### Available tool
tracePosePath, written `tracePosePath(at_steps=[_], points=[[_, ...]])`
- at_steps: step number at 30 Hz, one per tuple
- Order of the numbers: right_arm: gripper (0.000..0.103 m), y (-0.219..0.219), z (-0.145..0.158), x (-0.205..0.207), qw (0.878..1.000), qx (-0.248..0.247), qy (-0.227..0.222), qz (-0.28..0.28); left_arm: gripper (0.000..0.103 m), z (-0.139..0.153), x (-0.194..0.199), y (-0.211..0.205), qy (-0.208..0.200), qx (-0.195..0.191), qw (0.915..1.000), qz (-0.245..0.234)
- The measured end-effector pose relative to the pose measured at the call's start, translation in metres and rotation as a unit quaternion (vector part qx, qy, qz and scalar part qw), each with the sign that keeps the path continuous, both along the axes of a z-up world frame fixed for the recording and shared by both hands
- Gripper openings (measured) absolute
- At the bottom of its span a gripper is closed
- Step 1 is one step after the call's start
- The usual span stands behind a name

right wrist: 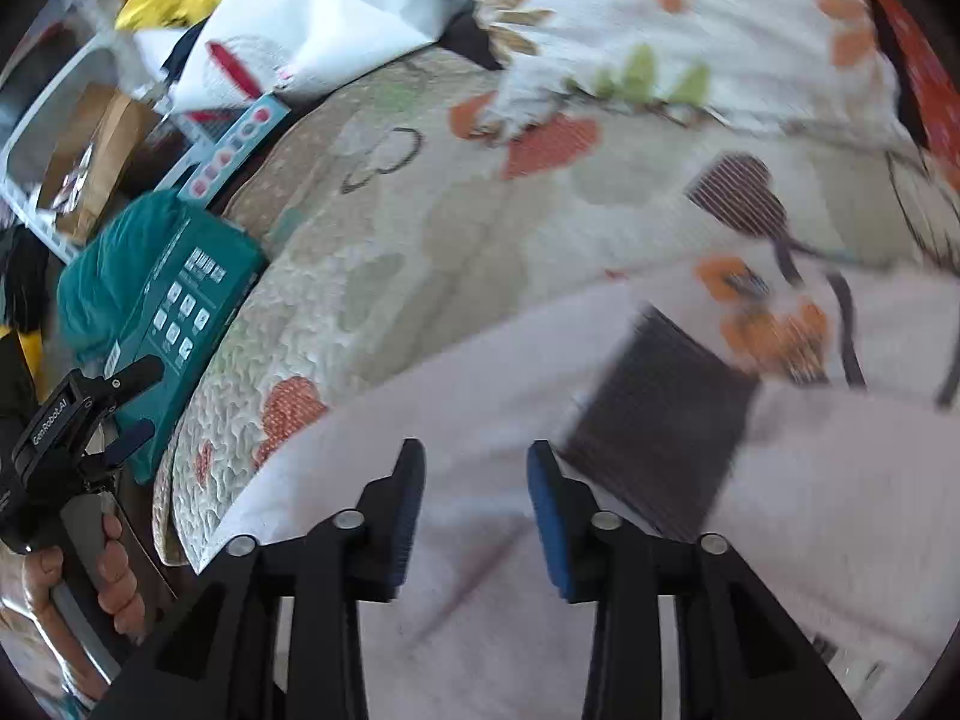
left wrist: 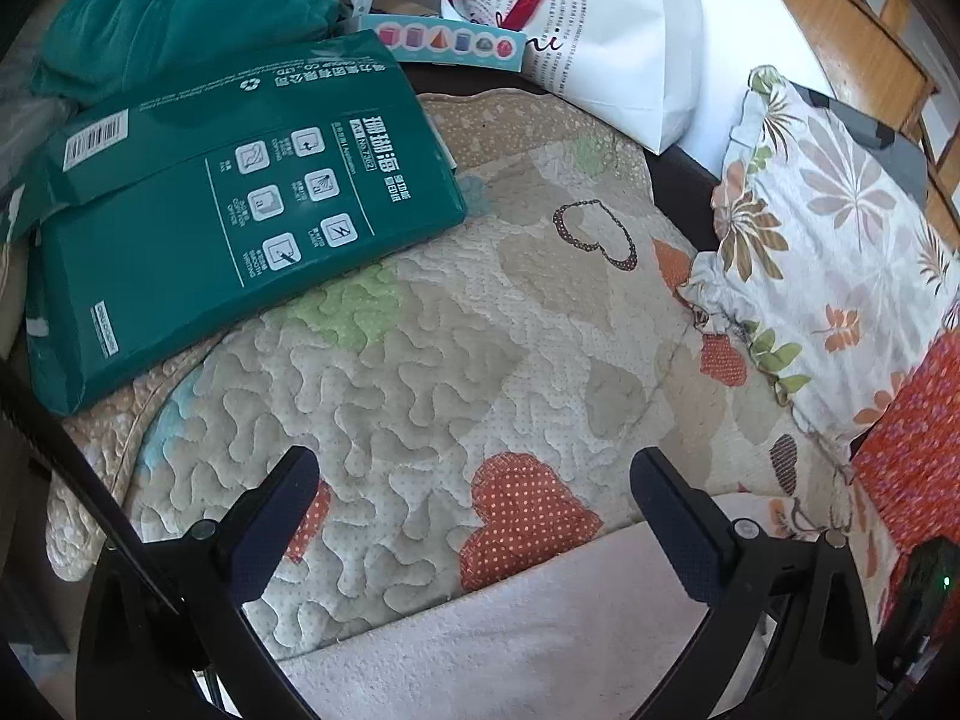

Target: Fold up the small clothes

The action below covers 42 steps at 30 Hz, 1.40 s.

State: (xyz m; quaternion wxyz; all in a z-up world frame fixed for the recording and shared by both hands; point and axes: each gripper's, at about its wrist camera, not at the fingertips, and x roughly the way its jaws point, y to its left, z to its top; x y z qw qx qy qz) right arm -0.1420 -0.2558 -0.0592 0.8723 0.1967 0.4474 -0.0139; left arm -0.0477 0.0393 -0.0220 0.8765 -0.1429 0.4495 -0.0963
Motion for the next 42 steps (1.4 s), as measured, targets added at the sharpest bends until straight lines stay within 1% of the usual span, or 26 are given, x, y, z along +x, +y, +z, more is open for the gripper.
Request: tracePosePath(at_steps=[2,4,6,8,9,13,16,19,20,21,22,23,26,30,32,34,36,38,39,40,41,42], points=[[0.065,0.015,0.004,0.02,0.998,-0.047,0.013,0.033,0.103,0.001,0.001,0.001,0.0,0.001,1.0,0.002],[0.066,0.028,0.001,0.041,0.993,-0.092,0.037,0.068,0.103,0.001,0.001,0.003,0.0,0.001,1.0,0.004],[0.066,0.04,-0.004,0.058,0.986,-0.123,0.053,0.103,0.103,0.0,0.003,0.006,0.003,-0.004,1.0,0.006],[0.066,0.056,-0.009,0.073,0.978,-0.139,0.057,0.142,0.103,-0.001,0.005,0.009,0.006,-0.007,0.9999,0.008],[0.066,0.061,-0.011,0.079,0.976,-0.14,0.056,0.158,0.103,-0.002,0.007,0.012,0.009,-0.009,0.9999,0.008],[0.066,0.092,-0.02,0.096,0.964,-0.125,0.054,0.229,0.103,-0.004,0.013,0.021,0.014,-0.012,0.9997,0.014],[0.066,0.121,-0.035,0.1,0.945,-0.134,0.063,0.293,0.103,-0.006,0.017,0.026,0.018,-0.012,0.9996,0.019],[0.066,0.14,-0.052,0.096,0.925,-0.178,0.073,0.328,0.103,-0.007,0.019,0.03,0.023,-0.018,0.9993,0.022],[0.057,0.144,-0.055,0.092,0.92,-0.193,0.07,0.333,0.103,-0.006,0.019,0.03,0.024,-0.02,0.9993,0.023],[0.03,0.145,-0.053,0.091,0.922,-0.186,0.071,0.333,0.103,-0.006,0.02,0.032,0.023,-0.02,0.9992,0.025],[0.015,0.144,-0.049,0.091,0.926,-0.175,0.075,0.326,0.103,-0.006,0.02,0.033,0.023,-0.02,0.9992,0.028],[0.003,0.144,-0.045,0.09,0.927,-0.173,0.073,0.324,0.103,-0.005,0.022,0.035,0.021,-0.019,0.999,0.034],[0.003,0.144,-0.036,0.093,0.931,-0.172,0.062,0.315,0.103,-0.004,0.023,0.043,0.019,-0.026,0.9979,0.055],[0.002,0.148,-0.035,0.115,0.94,-0.171,0.051,0.29,0.103,-0.004,0.025,0.053,0.02,-0.035,0.9959,0.081],[0.0,0.152,-0.037,0.134,0.947,-0.175,0.042,0.267,0.103,-0.003,0.025,0.057,0.017,-0.03,0.9956,0.087],[0.0,0.153,-0.04,0.151,0.951,-0.198,0.034,0.233,0.103,0.0,0.024,0.063,0.01,-0.02,0.9953,0.094],[0.001,0.148,-0.043,0.164,0.96,-0.185,0.043,0.207,0.103,0.004,0.024,0.074,0.004,-0.009,0.9947,0.102],[0.001,0.142,-0.034,0.159,0.969,-0.157,0.027,0.191,0.103,0.008,0.022,0.087,-0.006,-0.003,0.9934,0.114],[0.001,0.141,-0.028,0.151,0.97,-0.142,0.018,0.195,0.103,0.012,0.02,0.096,-0.014,0.004,0.9922,0.124],[0.002,0.144,-0.021,0.136,0.97,-0.125,0.005,0.208,0.103,0.015,0.019,0.104,-0.019,0.009,0.9912,0.131],[0.002,0.148,-0.017,0.123,0.968,-0.119,-0.002,0.223,0.103,0.019,0.016,0.113,-0.026,0.016,0.9897,0.14],[0.006,0.153,-0.014,0.107,0.964,-0.114,-0.008,0.238,0.103,0.023,0.013,0.124,-0.034,0.021,0.9873,0.154]])
